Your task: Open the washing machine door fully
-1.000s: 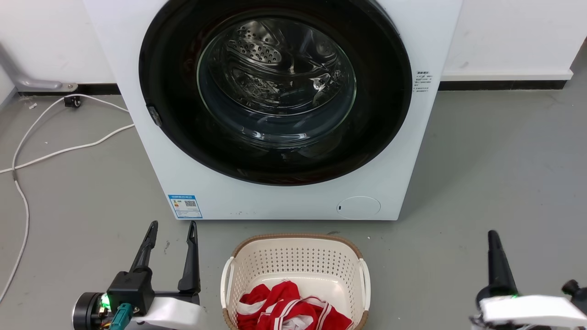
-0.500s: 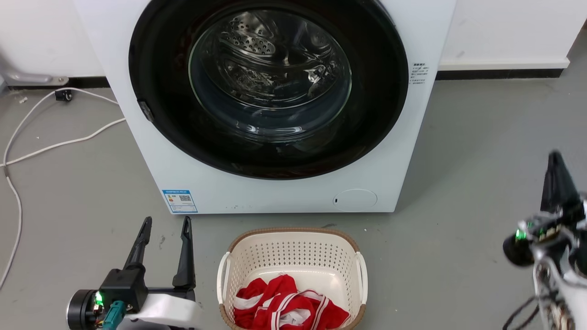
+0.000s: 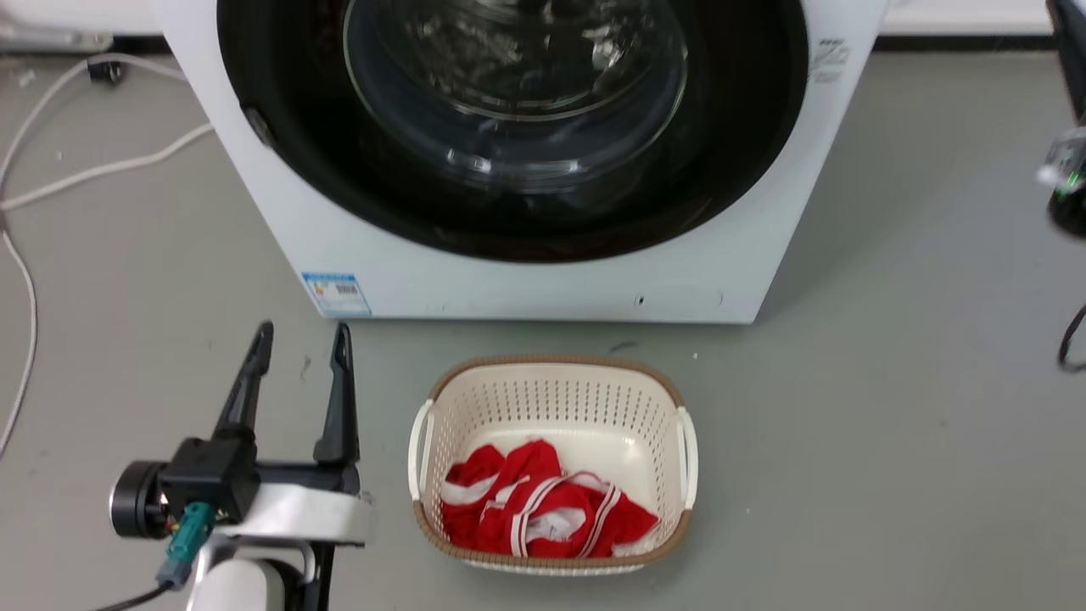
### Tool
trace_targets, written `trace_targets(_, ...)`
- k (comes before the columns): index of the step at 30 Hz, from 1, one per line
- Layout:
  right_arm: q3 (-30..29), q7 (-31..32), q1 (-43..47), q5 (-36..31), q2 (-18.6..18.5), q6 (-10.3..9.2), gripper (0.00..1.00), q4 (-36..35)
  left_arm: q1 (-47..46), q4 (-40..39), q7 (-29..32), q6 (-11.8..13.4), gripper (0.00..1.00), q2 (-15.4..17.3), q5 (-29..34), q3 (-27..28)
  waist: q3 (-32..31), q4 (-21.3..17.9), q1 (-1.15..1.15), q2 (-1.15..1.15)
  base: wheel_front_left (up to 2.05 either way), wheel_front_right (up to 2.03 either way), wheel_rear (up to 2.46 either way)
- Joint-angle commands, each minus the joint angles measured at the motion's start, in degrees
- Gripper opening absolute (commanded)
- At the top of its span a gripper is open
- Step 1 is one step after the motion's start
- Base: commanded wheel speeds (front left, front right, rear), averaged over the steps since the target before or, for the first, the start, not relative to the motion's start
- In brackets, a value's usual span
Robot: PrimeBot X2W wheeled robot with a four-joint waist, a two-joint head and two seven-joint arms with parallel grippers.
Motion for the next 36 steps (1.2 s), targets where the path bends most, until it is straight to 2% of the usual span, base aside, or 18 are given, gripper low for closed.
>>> trace_targets(1,2.7,2.4,-4.9,-1.7,-0.6,0.0,0.0,2.9,-2.1,-0.5,-0.1,-0.3,1.0,0.0,-0.5,0.1,4.2,1.4,0.0,0.0,0.0,0.0,0.0)
trace_targets(8,10.0,9.6,-20.2,-6.7,1.3,0.0,0.0,13.0,-7.0,-2.1,-0.1,-0.7,1.0,-0.1,-0.5,0.4,11.9,2.2,0.0,0.0,0.0,0.0,0.0)
trace_targets(17,15.2,12.5,-30.6,-11.5,5.0,0.0,0.0,21.5,-10.2,-3.2,-0.1,-1.2,1.0,-0.1,-0.5,0.9,17.0,3.1,0.0,0.0,0.0,0.0,0.0)
trace_targets(28,16.9,13.4,-34.5,-13.4,6.5,0.0,0.0,24.9,-11.7,-3.6,-0.1,-1.3,1.0,-0.1,-1.2,0.9,20.1,3.7,0.0,0.0,0.0,0.0,0.0)
trace_targets(36,16.9,19.6,-34.5,-12.4,8.4,0.01,0.0,25.0,-12.1,-3.2,-0.1,-1.1,1.0,-0.1,-1.7,0.3,20.9,3.9,0.0,0.0,0.0,0.0,0.0)
